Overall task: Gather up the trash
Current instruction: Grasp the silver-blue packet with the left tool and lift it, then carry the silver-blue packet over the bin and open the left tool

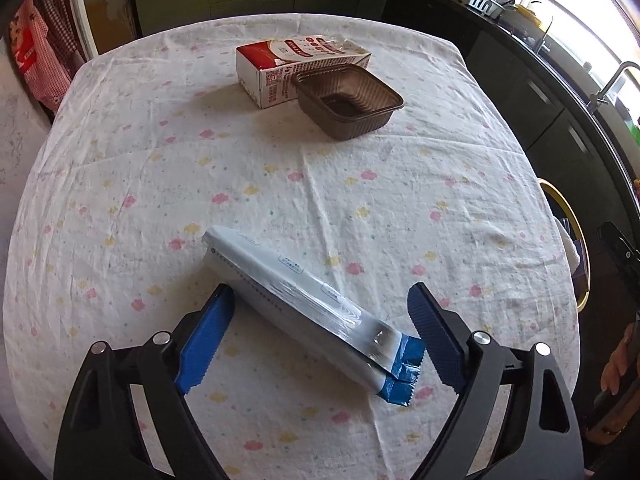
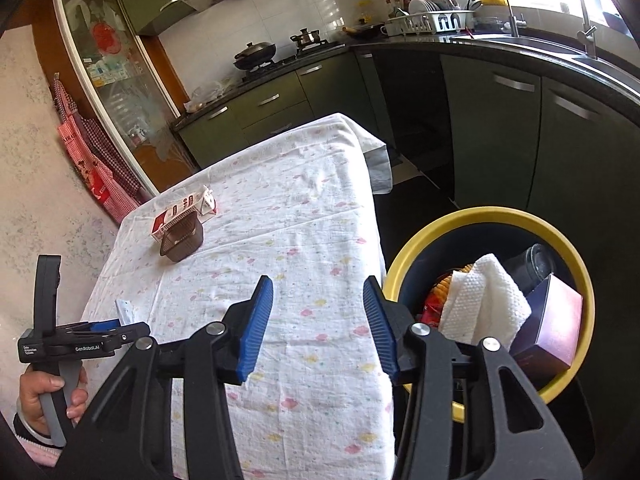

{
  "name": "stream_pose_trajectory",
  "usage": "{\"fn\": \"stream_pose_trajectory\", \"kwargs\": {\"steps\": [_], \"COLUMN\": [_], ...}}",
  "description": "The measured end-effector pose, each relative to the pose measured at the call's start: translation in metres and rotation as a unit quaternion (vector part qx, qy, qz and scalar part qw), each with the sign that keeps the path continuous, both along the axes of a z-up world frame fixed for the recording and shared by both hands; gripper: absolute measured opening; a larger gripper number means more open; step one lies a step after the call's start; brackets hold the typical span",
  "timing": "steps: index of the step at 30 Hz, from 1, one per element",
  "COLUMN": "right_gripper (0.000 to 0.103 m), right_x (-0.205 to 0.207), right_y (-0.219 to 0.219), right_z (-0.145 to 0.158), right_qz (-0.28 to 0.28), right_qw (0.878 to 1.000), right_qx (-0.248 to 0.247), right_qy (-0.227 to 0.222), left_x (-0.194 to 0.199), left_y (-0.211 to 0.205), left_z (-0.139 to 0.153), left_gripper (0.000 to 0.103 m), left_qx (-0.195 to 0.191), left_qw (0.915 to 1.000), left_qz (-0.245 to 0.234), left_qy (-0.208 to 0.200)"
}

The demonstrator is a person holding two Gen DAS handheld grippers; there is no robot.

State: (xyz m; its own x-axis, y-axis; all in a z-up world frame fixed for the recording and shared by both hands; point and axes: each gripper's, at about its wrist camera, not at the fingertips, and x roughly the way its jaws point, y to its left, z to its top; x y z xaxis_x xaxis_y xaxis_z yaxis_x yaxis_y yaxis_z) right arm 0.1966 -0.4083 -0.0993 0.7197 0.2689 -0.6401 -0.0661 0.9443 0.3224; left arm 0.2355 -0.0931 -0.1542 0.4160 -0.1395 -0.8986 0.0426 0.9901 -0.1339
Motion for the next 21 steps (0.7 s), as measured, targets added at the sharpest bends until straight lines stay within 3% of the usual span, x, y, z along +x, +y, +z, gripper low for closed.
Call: {"fn": "stream_pose_trajectory", "kwargs": {"steps": [2, 4, 9, 12, 21], "right_gripper": [0.047, 0.047, 0.047, 0.047, 0.047], "right_x": [0.001, 0.002, 0.005, 0.004, -0.002], "right_y": [-0.004, -0.006, -0.012, -0.016, -0.032], "right_z": [-0.003, -0.006, -0.010, -0.010, -0.010], "right_qz": [0.000, -0.002, -0.003, -0.006, -0.019], "right_qw": [1.000, 1.000, 1.000, 1.000, 0.999], "right_qx": [0.005, 0.010, 0.019, 0.021, 0.037], "right_qy": [0.002, 0.006, 0.010, 0.010, 0.003], "left_x": [0.001, 0.002, 0.001, -0.003, -0.012], "left_y": [-0.002, -0.007, -0.024, -0.033, -0.059], "left_z": [0.000, 0.002, 0.005, 0.008, 0.029], "left_gripper": [0.081, 0.065, 0.046, 0.026, 0.020], "left_qx": [0.006, 0.016, 0.025, 0.028, 0.025], "left_qw": [1.0000, 0.9997, 0.9978, 0.9955, 0.9881], "left_qz": [-0.004, -0.016, -0.057, -0.086, -0.142], "left_qy": [-0.002, -0.008, -0.022, -0.027, -0.054]}}
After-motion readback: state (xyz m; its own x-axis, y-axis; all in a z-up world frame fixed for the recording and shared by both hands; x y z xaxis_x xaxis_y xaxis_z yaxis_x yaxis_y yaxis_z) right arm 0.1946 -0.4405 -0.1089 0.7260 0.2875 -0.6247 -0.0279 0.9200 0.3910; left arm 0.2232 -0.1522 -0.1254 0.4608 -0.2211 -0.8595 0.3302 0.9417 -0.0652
